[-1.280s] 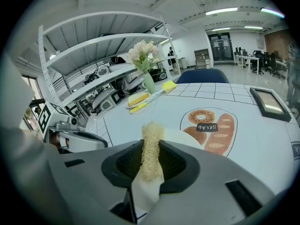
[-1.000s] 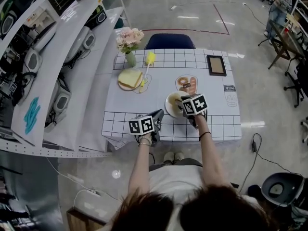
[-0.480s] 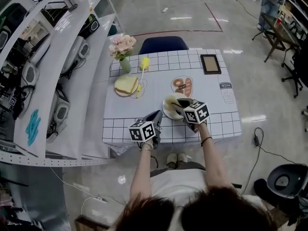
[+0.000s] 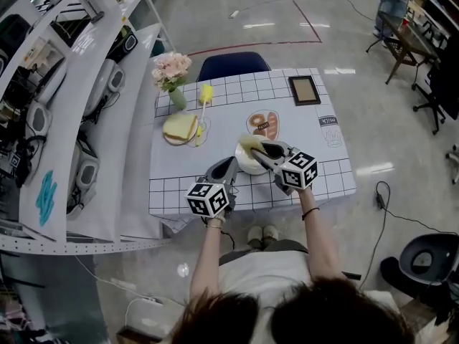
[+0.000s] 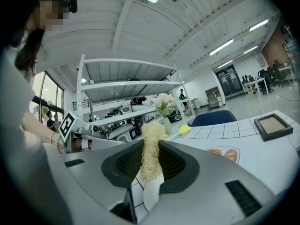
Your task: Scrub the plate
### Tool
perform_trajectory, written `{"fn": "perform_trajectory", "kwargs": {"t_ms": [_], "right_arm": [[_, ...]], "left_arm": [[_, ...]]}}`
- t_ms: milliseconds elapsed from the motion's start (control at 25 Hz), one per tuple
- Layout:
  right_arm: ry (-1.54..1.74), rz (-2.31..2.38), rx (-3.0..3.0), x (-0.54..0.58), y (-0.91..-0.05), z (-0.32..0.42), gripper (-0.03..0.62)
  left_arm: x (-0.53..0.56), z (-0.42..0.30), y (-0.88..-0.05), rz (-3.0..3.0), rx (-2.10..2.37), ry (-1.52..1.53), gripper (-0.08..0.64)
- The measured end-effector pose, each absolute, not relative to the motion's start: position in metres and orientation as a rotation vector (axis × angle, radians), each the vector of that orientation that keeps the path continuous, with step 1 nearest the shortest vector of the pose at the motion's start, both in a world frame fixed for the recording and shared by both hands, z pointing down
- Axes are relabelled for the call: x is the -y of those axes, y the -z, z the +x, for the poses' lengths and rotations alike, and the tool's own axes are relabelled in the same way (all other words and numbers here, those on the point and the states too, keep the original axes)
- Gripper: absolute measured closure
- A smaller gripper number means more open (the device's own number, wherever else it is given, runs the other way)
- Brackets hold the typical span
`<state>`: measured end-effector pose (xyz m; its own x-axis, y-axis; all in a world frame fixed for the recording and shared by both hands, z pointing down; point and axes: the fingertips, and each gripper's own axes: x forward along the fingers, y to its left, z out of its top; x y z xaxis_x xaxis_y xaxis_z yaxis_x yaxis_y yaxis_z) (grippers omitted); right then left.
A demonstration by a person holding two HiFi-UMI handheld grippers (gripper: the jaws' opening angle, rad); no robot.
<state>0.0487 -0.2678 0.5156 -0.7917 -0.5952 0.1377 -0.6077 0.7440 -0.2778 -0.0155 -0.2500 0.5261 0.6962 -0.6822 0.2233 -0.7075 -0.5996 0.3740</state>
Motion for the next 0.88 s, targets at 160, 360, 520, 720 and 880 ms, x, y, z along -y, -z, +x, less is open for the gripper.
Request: {"fn": "perform_trajectory", "kwargs": {"t_ms": [160,360,520,720,880], "right_arm": [[-0.439,1.013,2.944,0.263,-0.499,0.053,0.518],[-0.41,1.009,2.986,0.256,-0.489,0.056,0.518],[-0.389,1.003,3.01,0.253,-0.481,0.056,0.518],[-0.375,0.992,3.027,0.252,-0.477,0.056,0.518],[-0.372,0.985,3.03,0.252,-0.475,0.054,0.518]], "left_arm": [[0.246,-0.012,-0.51,2.53,1.075,-0.064,0.549],[0.244,-0.012,-0.498,2.583,1.095,-0.034,0.549],[0.243,-0.012,-0.495,2.597,1.097,-0.022,0.549],[0.242,-0.014,-0.497,2.595,1.098,-0.017,0.549],[0.242,-0.015,-0.497,2.597,1.097,-0.022,0.549]]}}
